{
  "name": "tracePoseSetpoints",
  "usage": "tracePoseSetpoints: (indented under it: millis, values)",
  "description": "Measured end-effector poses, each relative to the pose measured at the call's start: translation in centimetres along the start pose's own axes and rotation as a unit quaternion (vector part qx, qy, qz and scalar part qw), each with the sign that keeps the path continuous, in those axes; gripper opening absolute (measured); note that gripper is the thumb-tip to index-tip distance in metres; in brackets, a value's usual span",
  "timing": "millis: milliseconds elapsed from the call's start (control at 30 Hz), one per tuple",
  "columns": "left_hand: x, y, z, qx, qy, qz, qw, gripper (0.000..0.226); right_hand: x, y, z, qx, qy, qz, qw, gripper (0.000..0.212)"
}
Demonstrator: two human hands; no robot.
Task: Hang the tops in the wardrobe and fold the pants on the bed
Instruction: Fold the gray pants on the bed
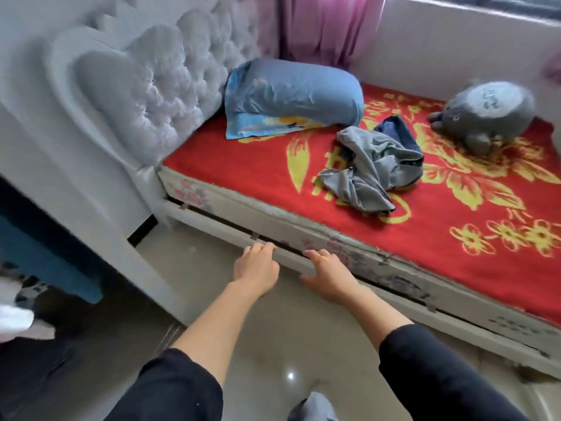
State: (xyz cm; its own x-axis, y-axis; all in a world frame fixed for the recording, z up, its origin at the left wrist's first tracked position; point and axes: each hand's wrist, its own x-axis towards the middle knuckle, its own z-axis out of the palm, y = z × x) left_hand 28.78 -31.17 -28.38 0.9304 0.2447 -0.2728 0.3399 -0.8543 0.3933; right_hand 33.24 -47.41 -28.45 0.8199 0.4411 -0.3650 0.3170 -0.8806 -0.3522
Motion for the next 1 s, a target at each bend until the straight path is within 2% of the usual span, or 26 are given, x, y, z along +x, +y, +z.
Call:
tracePoseSetpoints:
  millis: [200,367,633,1000]
  values:
    - [8.7,13.2,2.8,0.006,-0.037,0.031,0.999,0.041,3.7,13.4,-7.4,0.039,0.020,0.067,0.997,0.063]
    - [14.7,21.0,4.9,0.019,-0.068,0.054,0.996,0.041,6.9,21.8,-12.4,0.057,0.032,0.113,0.991,0.065]
    - [27.7,28.8,6.7,0.035,-0.093,0.069,0.993,0.040,16.2,31.2,-18.6,0.078,0.029,0.141,0.986,0.059]
    - [53.1,37.0,9.8,0.030,-0.125,0.061,0.990,0.037,37.0,43.2,-25.8,0.080,-0.006,0.173,0.982,0.055]
